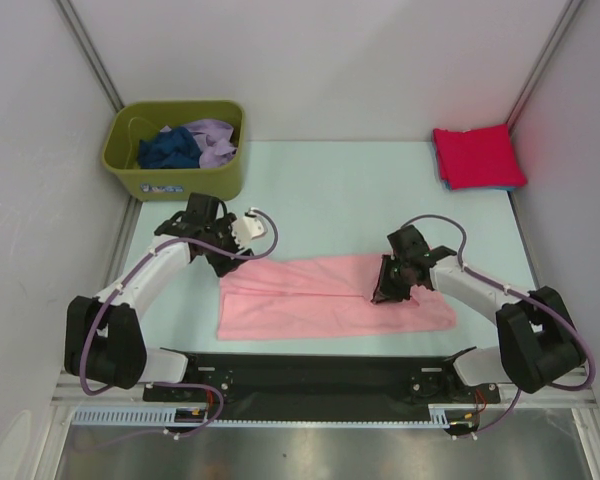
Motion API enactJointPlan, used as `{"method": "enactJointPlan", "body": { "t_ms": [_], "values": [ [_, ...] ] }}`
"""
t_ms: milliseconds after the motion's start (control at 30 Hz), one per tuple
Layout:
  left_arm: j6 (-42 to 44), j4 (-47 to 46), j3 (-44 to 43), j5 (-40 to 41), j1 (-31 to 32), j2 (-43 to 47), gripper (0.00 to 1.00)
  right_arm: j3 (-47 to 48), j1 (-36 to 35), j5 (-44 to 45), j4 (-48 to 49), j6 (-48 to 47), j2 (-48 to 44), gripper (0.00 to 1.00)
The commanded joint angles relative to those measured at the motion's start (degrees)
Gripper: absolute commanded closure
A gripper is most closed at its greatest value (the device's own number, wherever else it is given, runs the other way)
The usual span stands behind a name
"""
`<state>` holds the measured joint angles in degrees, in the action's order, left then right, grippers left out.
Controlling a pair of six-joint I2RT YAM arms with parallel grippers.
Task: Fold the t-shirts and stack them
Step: Fold the tshirt
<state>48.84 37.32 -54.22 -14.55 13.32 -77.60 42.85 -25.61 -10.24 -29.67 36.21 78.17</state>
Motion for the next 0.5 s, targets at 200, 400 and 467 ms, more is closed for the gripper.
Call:
{"method": "enactJointPlan", "body": {
  "t_ms": [200, 400, 467],
  "values": [
    [-2.5, -1.6, -1.7, -0.3, -0.4, -0.9, 0.24, 3.3, -3.2, 1.6, -2.8, -0.3, 0.0, 0.74],
    [-11.3, -5.4, -2.7, -2.9, -2.8, -1.0, 0.23, 14.6, -0.1, 13.7, -16.9, -9.0, -3.6, 0.26],
    [-11.8, -7.2, -2.5, -2.4, -2.9, -2.0, 0.23, 15.8, 4.7, 13.5, -16.9, -11.1, -4.4, 0.20]
  ]
}}
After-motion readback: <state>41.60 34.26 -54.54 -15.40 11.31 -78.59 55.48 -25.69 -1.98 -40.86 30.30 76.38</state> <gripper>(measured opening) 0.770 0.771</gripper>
